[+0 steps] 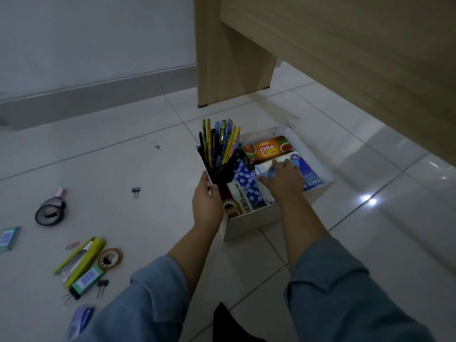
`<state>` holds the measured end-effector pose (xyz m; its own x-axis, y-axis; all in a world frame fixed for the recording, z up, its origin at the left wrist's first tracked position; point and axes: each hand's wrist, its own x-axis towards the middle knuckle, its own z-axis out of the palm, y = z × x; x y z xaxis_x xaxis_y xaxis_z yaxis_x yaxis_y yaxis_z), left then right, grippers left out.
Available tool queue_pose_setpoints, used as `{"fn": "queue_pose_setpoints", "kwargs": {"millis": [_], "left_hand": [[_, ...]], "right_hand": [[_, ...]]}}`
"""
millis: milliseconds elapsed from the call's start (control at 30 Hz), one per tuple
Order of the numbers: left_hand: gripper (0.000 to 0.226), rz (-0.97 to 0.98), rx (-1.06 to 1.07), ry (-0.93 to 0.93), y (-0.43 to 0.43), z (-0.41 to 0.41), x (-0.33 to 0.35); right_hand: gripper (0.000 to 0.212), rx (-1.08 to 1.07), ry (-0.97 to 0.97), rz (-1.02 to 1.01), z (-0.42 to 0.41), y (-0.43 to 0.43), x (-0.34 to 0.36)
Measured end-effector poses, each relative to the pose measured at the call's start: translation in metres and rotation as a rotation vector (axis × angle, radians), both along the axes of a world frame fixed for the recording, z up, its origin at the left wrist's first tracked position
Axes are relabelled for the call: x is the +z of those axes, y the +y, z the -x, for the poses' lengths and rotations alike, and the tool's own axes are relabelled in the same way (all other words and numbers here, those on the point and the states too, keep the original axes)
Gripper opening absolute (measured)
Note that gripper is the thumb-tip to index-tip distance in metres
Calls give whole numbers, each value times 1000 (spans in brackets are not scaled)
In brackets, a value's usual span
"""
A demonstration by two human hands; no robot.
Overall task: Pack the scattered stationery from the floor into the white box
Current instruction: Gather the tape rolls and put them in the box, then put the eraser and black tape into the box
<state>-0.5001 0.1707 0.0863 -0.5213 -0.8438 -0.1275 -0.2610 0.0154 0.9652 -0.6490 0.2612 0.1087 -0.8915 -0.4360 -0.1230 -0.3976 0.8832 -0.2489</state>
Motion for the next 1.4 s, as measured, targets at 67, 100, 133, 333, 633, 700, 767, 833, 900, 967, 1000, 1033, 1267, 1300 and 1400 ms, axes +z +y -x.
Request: {"fn": "queue_pose_setpoints", "kwargs": {"millis": [67,100,133,333,633,700,767,833,900,967,1000,1033,1267,1300,1400], "left_hand": [[47,-3,-6,-2,-1,0,-2],[48,-14,-14,-10,-2,0,-2],[48,-24,-21,-20,-4,-1,-3],[50,-54,-73,-18,-10,-8,-2],[35,-59,94,11,-22,-34,-4],[30,-43,190,4,-32,-49,-9],[27,-33,289,-22,-46,-69,-16],[25,20,364,-77,-60,-94,-24],[23,56,441,-118,-74,-123,-34],[23,68,516,-147,-88,-156,-44],[23,78,548,-177,-94,-174,-49],[24,94,577,-222,-100,-192,-54],[30,244,641,-520,-131,-290,-73],[32,247,691,-556,-137,-298,-74],[42,227,878,-627,-156,-321,-74]], "right_hand": [[66,13,-31,-42,-1,-2,-6],[65,-4,-47,-36,1,-1,-7],[63,-21,-66,-27,4,0,-6],[48,-155,-59,-78,19,5,0],[26,177,254,637,-49,-52,16],[20,325,257,788,-88,-75,16],[20,444,194,854,-123,-92,10],[20,559,116,830,-154,-104,-5],[21,655,-18,743,-182,-115,-25],[24,774,-188,553,-206,-128,-48],[27,858,-263,428,-218,-134,-59],[31,947,-326,317,-230,-140,-69],[47,1149,-363,119,-281,-157,-116],[43,1133,-355,161,-281,-157,-120],[37,973,-405,355,-276,-161,-124]]}}
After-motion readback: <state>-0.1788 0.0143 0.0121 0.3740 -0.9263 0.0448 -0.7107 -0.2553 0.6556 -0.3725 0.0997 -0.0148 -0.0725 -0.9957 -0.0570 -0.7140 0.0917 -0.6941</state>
